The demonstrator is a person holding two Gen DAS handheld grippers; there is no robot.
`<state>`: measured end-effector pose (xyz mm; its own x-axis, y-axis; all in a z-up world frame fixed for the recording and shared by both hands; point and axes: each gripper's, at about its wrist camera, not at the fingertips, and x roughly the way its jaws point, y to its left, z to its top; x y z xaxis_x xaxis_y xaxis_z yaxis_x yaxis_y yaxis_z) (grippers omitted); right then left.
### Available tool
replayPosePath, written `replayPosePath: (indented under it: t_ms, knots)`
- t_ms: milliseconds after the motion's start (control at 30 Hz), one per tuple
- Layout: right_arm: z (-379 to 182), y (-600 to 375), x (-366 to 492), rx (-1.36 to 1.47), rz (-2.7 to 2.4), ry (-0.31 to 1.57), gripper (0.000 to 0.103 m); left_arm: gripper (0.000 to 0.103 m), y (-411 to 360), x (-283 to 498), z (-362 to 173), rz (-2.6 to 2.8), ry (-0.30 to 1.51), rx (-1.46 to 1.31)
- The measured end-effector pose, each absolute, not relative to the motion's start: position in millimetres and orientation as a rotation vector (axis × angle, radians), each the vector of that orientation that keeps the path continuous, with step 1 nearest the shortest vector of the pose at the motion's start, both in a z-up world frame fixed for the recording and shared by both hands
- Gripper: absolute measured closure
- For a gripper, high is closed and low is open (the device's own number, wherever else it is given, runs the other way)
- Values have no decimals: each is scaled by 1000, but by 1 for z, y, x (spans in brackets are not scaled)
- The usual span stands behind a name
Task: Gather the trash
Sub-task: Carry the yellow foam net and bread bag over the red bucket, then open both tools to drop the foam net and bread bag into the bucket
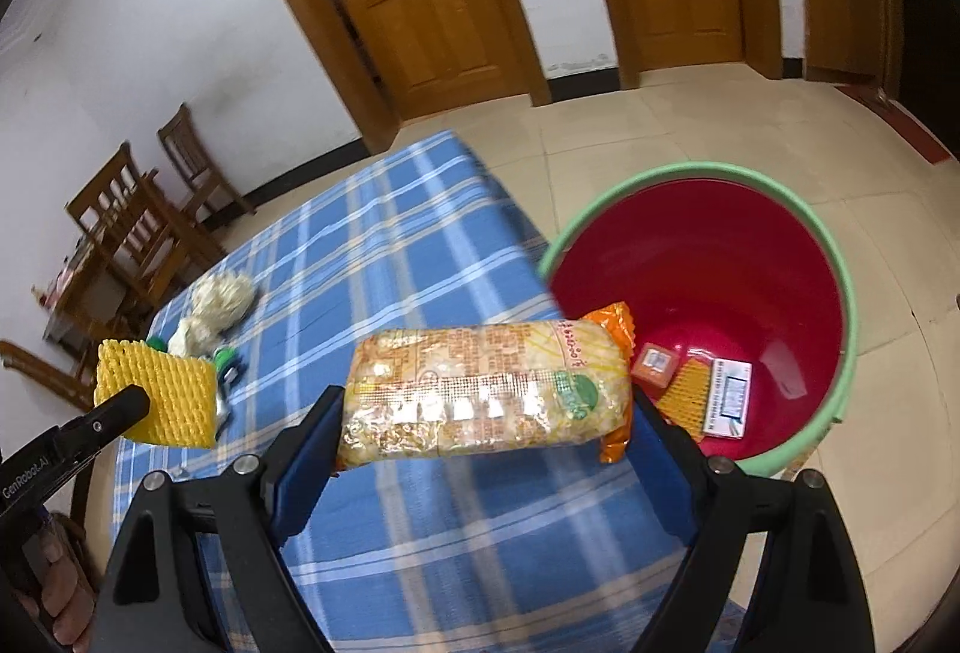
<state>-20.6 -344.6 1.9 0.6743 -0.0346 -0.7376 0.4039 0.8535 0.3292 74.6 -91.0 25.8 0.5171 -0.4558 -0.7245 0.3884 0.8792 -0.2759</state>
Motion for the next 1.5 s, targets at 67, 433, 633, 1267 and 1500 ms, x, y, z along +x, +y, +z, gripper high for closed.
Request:
replayPosePath:
  t_ms: [67,433,633,1267,1500]
  knots:
    - [1,-355,-24,516,-278,794,13,90,-105,77,26,-525,898,-65]
    - [-18,-409,-36,604,-369,796,13,90,-173,86,22,-612,935,14]
    - [-27,-437,-39,653,-408,799,12,90,-207,92,20,-658,950,50]
    - [-37,-476,-54,713,-467,749,3,90,-285,88,0,-755,982,164]
    - [-31,-487,-69,738,-503,711,3,90,-306,84,-2,-801,979,185]
